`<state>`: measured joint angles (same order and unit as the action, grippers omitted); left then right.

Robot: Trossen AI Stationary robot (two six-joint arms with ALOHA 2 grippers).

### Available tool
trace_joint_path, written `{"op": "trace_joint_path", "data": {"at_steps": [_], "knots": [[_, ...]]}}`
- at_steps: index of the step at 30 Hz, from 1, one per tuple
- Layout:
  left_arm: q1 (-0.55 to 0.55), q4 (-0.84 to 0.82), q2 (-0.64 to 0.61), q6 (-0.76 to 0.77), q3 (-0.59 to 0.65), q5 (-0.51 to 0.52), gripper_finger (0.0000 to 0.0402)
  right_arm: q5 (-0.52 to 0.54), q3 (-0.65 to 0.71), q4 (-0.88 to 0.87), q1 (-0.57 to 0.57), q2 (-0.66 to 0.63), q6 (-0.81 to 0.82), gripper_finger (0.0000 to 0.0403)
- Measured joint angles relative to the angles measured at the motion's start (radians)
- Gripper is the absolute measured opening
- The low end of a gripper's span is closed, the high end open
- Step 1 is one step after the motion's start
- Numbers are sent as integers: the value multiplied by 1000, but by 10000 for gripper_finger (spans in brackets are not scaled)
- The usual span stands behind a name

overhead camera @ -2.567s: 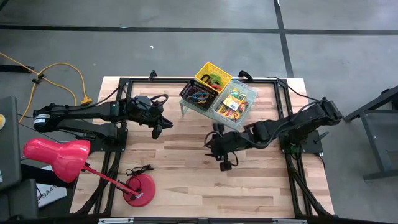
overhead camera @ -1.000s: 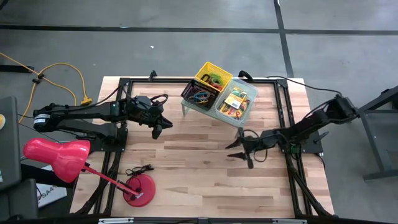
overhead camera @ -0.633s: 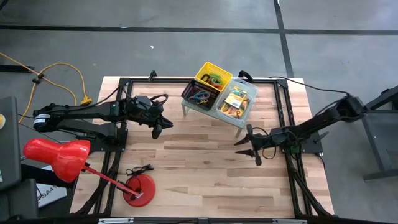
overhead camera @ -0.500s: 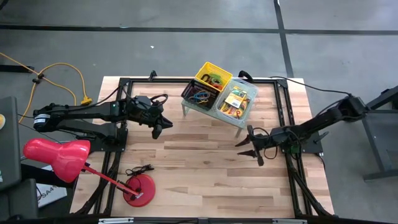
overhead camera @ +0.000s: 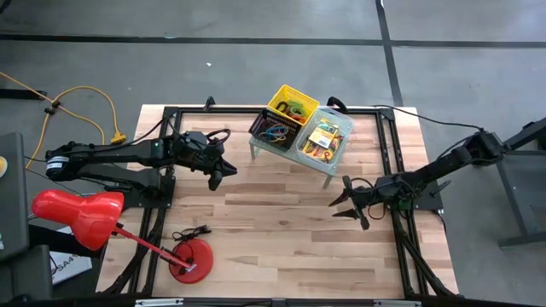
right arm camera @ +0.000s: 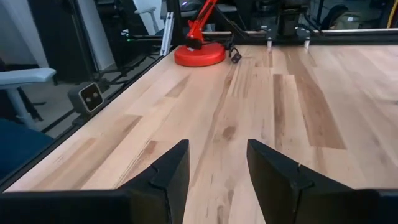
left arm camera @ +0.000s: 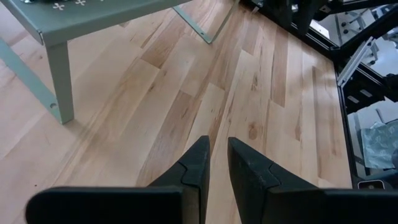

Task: Pick & Place Office Desk Supplies
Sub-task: Return to Home Position

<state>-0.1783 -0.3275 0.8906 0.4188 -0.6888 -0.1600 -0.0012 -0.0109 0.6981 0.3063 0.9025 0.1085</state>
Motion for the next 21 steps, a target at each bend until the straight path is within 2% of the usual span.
{"op": "trace_joint_path", "data": {"at_steps": [12,21], "knots": [[0,0,0,0,0,0,52,9,3,-92,12,-42,-7,148],[0,0,0,0,0,0,52,-53,3,-313,-49,-264,-18,148]]}}
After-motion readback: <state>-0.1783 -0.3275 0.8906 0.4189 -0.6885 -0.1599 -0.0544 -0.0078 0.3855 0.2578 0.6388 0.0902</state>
